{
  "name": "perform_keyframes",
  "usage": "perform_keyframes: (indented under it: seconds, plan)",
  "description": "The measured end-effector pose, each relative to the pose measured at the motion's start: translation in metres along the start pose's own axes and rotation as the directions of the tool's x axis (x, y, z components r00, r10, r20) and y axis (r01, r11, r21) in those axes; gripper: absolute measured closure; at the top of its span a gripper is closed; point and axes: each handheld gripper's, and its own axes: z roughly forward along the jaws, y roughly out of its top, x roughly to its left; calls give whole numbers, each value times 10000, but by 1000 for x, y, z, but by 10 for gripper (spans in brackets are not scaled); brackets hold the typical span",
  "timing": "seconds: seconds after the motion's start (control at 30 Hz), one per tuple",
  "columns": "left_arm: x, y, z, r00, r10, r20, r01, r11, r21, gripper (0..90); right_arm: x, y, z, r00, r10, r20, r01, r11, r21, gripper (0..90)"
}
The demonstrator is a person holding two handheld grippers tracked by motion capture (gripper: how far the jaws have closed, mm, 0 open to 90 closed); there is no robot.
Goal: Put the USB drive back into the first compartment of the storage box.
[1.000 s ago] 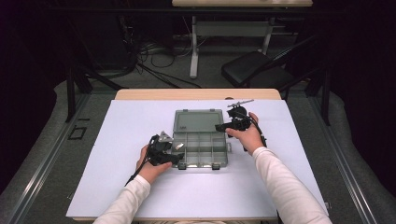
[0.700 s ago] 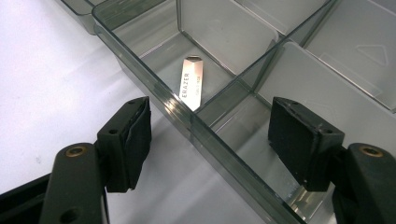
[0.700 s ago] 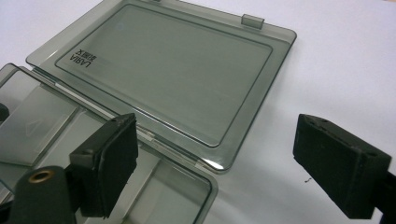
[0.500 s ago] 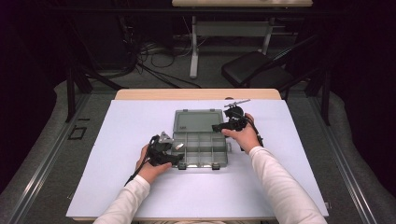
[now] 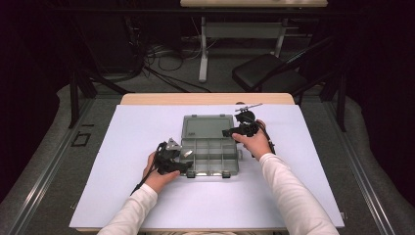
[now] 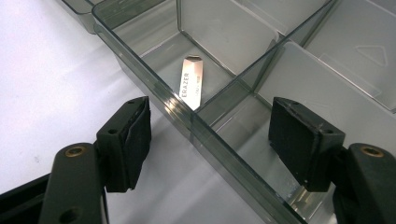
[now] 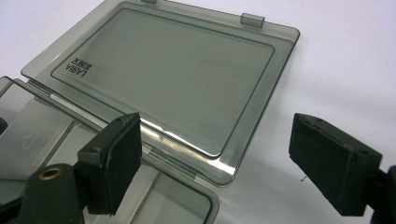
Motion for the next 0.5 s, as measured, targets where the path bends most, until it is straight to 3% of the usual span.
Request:
perform_keyframes:
  seconds: [0.5]
  plan:
    - [0, 0, 0, 10000, -26, -5, 26, 10000, 1, 299, -6, 0, 8, 9994, 318, 116, -323, 9984, 463, 204]
